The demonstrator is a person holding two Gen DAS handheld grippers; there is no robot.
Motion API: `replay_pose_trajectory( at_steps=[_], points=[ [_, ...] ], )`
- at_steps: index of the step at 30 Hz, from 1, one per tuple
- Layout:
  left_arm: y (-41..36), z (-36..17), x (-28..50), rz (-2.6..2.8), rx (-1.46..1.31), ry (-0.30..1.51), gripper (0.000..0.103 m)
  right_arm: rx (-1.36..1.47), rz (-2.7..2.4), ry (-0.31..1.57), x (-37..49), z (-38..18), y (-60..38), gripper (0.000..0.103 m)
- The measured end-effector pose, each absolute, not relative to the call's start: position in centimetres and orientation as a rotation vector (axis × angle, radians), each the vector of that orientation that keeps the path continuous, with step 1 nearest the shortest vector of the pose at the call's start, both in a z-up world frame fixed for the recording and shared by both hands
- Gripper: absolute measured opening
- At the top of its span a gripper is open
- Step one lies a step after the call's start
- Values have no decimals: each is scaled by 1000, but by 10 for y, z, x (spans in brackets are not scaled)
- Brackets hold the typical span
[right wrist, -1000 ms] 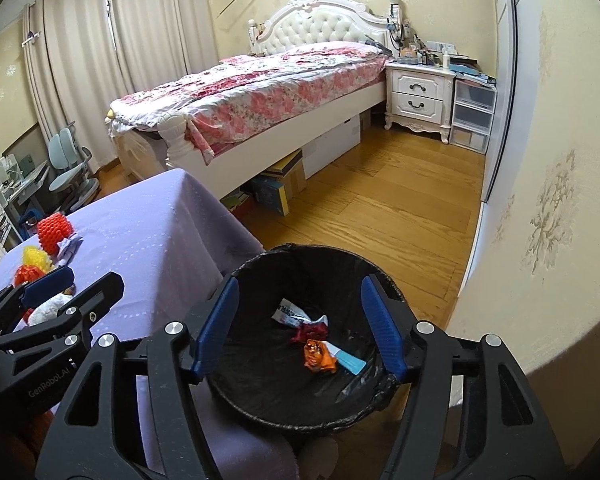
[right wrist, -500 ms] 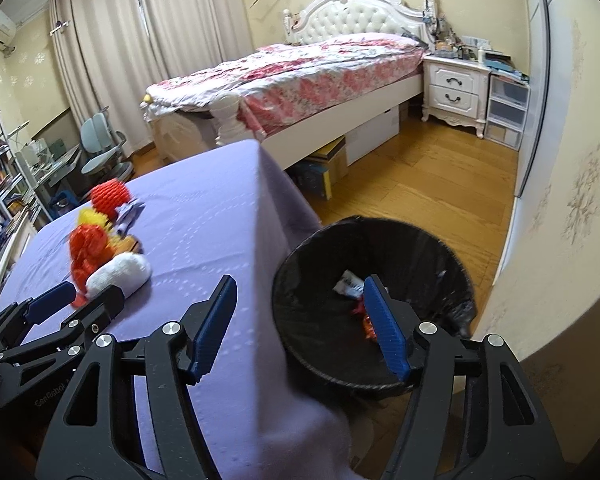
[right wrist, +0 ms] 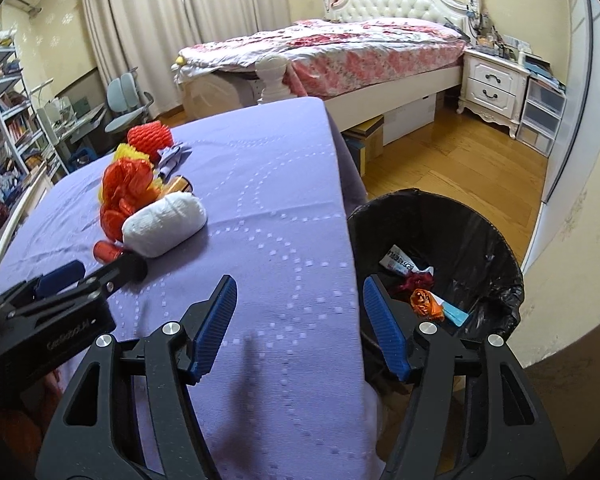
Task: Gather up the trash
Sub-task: 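Withdraw both grippers from the bin back over the table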
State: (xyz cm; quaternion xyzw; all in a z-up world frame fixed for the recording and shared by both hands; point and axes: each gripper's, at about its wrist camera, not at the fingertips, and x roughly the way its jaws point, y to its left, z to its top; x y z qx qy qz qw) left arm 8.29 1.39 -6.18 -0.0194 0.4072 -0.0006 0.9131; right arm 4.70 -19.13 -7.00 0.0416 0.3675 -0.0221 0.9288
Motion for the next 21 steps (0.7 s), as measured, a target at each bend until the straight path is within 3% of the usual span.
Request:
replay_pose_trajectory(
  at_steps=[21],
  points=[
    [59, -75, 72, 37, -109, 921, 76, 55, -32, 767, 54, -76, -180, 65]
  ],
)
